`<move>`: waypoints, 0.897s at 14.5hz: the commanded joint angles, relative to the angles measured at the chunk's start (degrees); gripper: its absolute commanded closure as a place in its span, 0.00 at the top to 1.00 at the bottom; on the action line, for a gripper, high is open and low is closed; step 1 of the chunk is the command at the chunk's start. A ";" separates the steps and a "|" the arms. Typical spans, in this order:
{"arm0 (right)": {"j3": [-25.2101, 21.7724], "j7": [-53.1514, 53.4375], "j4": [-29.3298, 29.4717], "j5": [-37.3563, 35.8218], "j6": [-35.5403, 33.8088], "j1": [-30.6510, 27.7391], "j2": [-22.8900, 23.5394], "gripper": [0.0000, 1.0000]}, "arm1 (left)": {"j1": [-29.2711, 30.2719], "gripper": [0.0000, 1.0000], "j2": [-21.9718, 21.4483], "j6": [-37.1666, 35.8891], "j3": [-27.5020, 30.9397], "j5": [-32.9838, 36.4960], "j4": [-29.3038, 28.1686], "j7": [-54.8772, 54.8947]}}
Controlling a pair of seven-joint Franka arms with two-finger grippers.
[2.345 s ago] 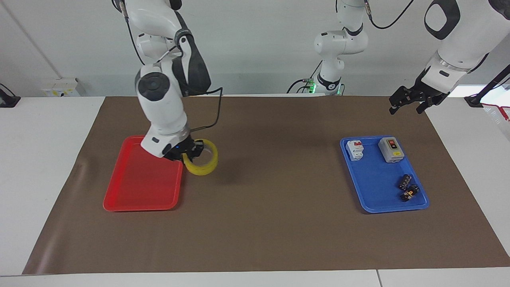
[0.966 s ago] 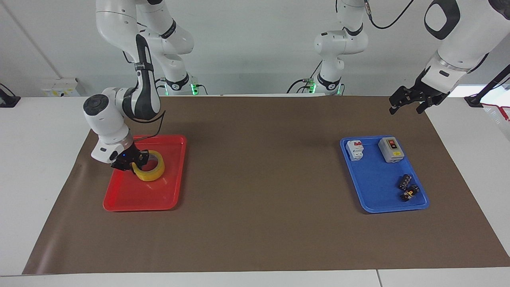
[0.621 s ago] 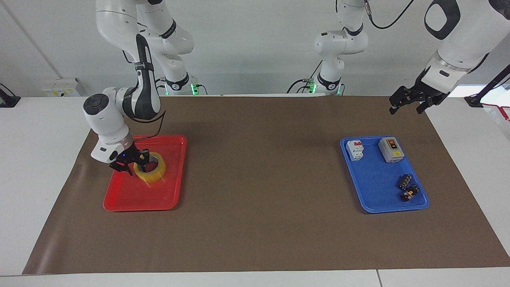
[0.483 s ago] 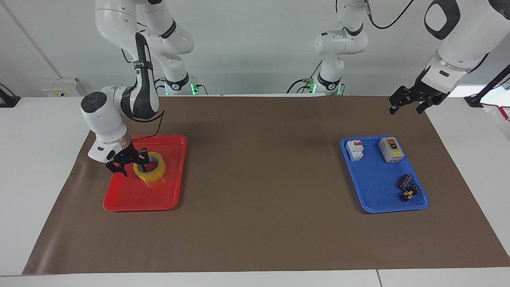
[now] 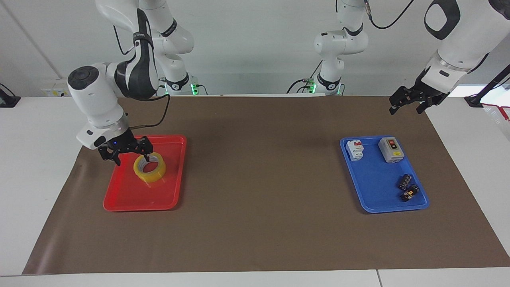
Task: Place and move tape with both arms
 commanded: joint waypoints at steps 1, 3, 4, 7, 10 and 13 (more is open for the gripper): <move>0.63 9.01 -0.43 -0.51 -3.33 2.24 -3.91 1.00 | 0.44 1.00 -1.17 1.07 -0.19 -0.56 -1.44 1.00; 0.63 10.35 0.71 -0.51 -6.22 2.16 -6.37 1.00 | 0.44 1.00 -1.17 1.07 -0.11 -0.56 -1.44 1.00; 0.63 10.53 2.98 -0.42 -9.81 1.90 -6.99 1.00 | 0.44 1.00 -1.17 1.07 -0.11 -0.56 -1.44 1.00; 0.28 13.24 12.03 -0.07 -20.81 1.02 -6.74 1.00 | 0.44 1.00 -1.17 1.07 -0.11 -0.56 -1.44 1.00; -0.25 13.87 21.60 0.10 -30.46 -0.20 -4.64 1.00 | 0.44 1.00 -1.17 1.07 -0.11 -0.56 -1.44 1.00; -0.33 14.66 22.70 -0.25 -34.62 -1.00 -4.18 1.00 | 0.44 1.00 -1.17 1.07 -0.11 -0.56 -1.44 1.00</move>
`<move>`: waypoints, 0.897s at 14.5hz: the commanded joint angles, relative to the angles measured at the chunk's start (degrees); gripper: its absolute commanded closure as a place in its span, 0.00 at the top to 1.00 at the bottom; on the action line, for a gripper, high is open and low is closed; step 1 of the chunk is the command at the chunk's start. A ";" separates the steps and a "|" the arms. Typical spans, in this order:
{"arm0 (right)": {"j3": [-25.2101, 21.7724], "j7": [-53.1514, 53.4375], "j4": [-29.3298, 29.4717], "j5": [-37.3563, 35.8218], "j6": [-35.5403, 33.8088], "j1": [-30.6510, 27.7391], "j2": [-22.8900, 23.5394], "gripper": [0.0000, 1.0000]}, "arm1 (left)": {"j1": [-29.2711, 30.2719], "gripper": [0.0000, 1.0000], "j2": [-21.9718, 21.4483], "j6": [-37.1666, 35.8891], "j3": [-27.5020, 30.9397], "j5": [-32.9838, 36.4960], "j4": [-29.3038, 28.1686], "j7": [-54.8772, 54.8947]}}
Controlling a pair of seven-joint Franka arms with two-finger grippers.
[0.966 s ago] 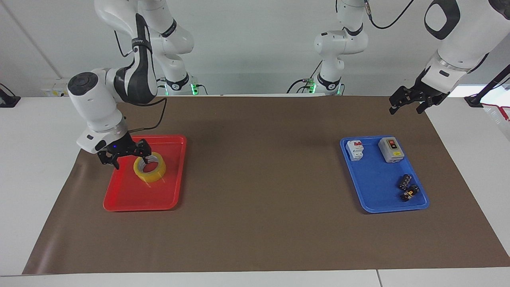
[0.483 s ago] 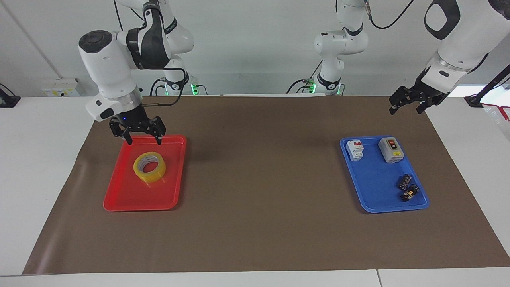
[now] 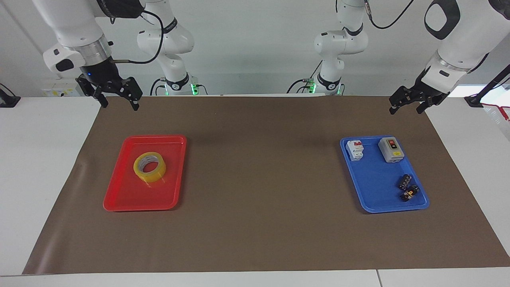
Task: Place and move tape with both arms
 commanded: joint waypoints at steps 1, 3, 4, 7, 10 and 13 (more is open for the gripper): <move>0.21 1.57 0.95 -0.25 -1.61 -1.02 1.80 1.00 | 0.44 1.00 -1.17 1.06 -0.19 -0.56 -1.52 0.99; 0.21 1.57 -1.25 -0.16 -1.52 -1.11 0.57 1.00 | 0.44 1.00 -1.17 1.06 -0.11 -0.56 -1.44 0.99; 0.04 1.40 -1.43 -0.16 -1.52 -0.41 0.48 1.00 | 0.44 1.00 -1.17 1.06 -0.11 -0.56 -1.44 0.99; -2.41 1.22 -1.26 -0.24 -1.35 1.78 0.66 1.00 | 0.44 1.00 -1.17 1.06 -0.19 -0.56 -1.44 0.99; -2.60 1.04 -0.73 -0.60 -1.52 2.40 0.83 1.00 | 0.44 1.00 -1.17 1.06 -0.11 -0.56 -1.44 0.99; -2.43 0.78 -0.55 -0.51 -1.61 2.40 0.83 1.00 | 0.44 1.00 -1.17 1.06 -0.11 -0.56 -1.44 0.99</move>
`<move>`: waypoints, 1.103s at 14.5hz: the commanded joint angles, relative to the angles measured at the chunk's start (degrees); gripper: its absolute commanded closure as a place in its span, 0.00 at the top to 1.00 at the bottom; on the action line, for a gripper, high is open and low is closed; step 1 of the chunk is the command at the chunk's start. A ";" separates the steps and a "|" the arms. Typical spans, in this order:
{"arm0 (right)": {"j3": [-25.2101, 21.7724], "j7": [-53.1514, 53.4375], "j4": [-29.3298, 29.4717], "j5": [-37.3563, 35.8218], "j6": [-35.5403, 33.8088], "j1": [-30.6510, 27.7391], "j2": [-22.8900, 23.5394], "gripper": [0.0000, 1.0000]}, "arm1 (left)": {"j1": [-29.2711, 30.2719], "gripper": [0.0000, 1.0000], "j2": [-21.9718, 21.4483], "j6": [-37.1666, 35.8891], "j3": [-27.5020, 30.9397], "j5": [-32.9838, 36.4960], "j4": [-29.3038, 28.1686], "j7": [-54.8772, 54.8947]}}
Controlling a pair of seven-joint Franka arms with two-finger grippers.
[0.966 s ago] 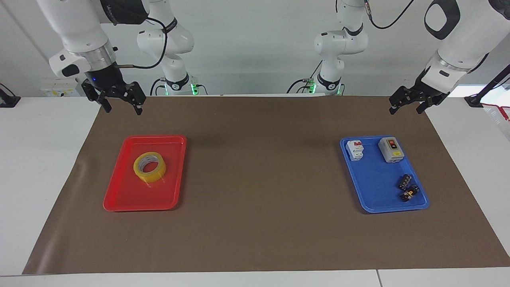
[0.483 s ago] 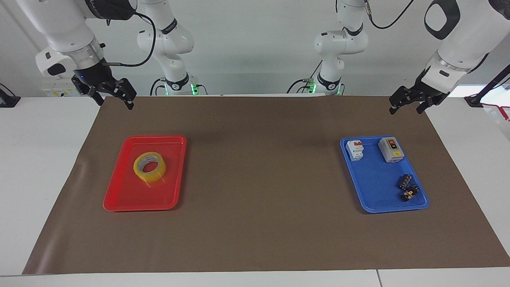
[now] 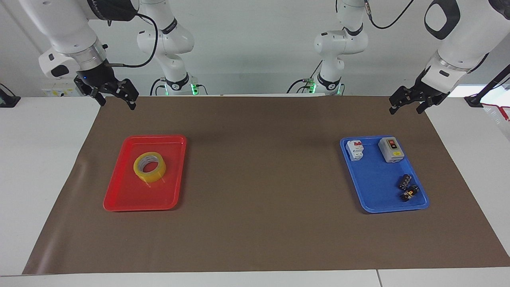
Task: Place and move tape with both arms
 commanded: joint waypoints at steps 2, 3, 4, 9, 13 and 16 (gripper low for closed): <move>0.00 -1.97 0.77 -0.77 -0.89 0.35 -0.08 1.00 | 0.44 1.00 -1.17 1.06 -0.11 -0.56 -1.44 0.99; 0.00 -3.30 2.00 -0.77 -2.55 0.35 0.27 1.00 | 0.44 1.00 -1.17 1.06 -0.11 -0.56 -1.44 0.99; 0.00 -3.66 3.23 -1.12 -3.78 0.35 0.27 1.00 | 0.44 1.00 -1.17 1.06 -0.11 -0.56 -1.44 0.99; 0.88 -4.01 3.94 -3.32 -4.06 0.53 1.24 1.00 | 0.44 1.00 -1.17 1.06 -0.11 -0.56 -1.44 0.99; 1.15 -3.40 3.86 -2.35 -3.45 0.53 1.15 1.00 | 0.44 1.00 -1.17 1.06 -0.11 -0.56 -1.44 0.99; 1.15 -3.40 3.86 -2.26 -3.45 0.53 1.15 1.00 | 0.44 1.00 -1.17 1.06 -0.11 -0.56 -1.44 0.99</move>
